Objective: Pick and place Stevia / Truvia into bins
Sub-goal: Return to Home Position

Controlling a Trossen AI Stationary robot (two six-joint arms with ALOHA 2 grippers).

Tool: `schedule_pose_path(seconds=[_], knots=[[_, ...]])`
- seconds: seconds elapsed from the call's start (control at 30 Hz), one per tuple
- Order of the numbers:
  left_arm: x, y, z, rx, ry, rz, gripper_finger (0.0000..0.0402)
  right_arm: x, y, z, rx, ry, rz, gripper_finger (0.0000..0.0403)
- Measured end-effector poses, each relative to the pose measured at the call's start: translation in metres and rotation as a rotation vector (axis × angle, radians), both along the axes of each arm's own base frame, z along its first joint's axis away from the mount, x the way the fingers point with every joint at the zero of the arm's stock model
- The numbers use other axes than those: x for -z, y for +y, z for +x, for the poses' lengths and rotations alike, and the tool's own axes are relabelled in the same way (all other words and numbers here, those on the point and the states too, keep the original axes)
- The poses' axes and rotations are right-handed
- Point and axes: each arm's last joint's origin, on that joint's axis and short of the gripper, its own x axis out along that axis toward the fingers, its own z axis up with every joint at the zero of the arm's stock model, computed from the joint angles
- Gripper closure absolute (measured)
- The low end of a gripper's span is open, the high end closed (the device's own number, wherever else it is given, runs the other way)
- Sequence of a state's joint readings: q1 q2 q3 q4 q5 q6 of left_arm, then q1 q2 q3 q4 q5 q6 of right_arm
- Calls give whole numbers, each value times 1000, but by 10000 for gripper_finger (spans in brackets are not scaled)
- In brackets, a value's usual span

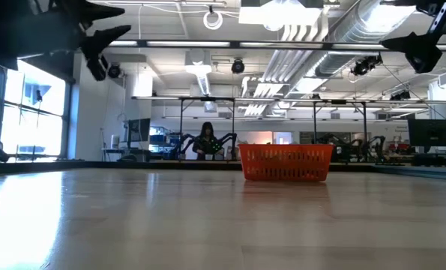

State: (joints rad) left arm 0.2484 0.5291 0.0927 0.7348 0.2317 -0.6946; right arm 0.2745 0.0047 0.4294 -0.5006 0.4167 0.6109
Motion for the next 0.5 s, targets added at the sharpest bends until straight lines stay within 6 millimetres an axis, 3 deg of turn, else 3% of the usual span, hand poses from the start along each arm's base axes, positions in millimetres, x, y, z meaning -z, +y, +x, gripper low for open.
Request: schedule_pose_path(seconds=[0.23,0.5], knots=[[-22,-18,-20,-123,-2,159,243,1,2,0,-86,16,3,80],[-13,-33,-28,-146,110,281,243,5,3,0,-121,49,-44,80]])
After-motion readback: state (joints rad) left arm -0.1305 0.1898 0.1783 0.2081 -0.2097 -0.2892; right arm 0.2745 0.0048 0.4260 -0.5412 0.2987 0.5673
